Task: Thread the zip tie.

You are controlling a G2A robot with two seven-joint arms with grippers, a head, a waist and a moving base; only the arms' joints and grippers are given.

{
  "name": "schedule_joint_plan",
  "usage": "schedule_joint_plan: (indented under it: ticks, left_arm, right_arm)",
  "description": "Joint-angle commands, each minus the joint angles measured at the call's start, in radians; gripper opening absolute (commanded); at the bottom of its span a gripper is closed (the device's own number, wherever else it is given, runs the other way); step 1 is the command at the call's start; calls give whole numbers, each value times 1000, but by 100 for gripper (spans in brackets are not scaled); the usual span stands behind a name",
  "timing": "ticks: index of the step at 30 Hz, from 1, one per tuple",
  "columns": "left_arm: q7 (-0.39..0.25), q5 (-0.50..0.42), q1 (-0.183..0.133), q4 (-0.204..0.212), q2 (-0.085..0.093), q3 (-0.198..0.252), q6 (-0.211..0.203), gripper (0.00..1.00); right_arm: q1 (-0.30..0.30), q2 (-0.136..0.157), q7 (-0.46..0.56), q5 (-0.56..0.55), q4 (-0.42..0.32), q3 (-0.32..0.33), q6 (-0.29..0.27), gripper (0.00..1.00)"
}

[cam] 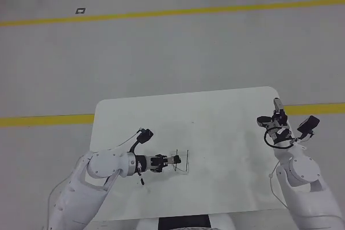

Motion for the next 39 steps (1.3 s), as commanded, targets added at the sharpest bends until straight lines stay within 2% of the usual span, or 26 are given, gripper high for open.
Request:
schedule_joint_plan:
  ticks: [1, 3, 11, 13, 18, 22, 25, 34, 36, 39]
  left_arm:
    - [11, 17, -31, 27, -3, 39, 16, 100]
    - [26, 30, -49, 44, -6, 58, 16, 100]
    - [30, 36, -49, 45, -6, 60, 15, 100]
    - [41, 69, -52, 36, -4, 78, 17, 100]
    - [43, 215, -76, -51, 1, 133, 117, 100]
    - [-5, 295, -84, -49, 1, 149, 117, 100]
    - [-45, 294, -90, -32, -7, 148, 117, 100]
    - [-45, 294, -90, -32, -7, 148, 117, 100]
    - [-22, 292, -92, -27, -10, 164, 114, 100]
    - [-4, 259, -122, -15, -18, 197, 108, 100]
  right_arm:
    - [0, 0, 0, 0, 0, 0, 0, 100]
    - [0, 0, 0, 0, 0, 0, 0, 100]
    - [0, 0, 0, 0, 0, 0, 0, 100]
    - [0, 0, 0, 0, 0, 0, 0, 100]
    - [0, 0, 0, 0, 0, 0, 0, 100]
    - [0, 0, 0, 0, 0, 0, 0, 100]
    - [0, 0, 0, 0, 0, 0, 0, 100]
    - [0, 0, 0, 0, 0, 0, 0, 100]
    - [0, 0, 0, 0, 0, 0, 0, 100]
    - [0, 0, 0, 0, 0, 0, 0, 100]
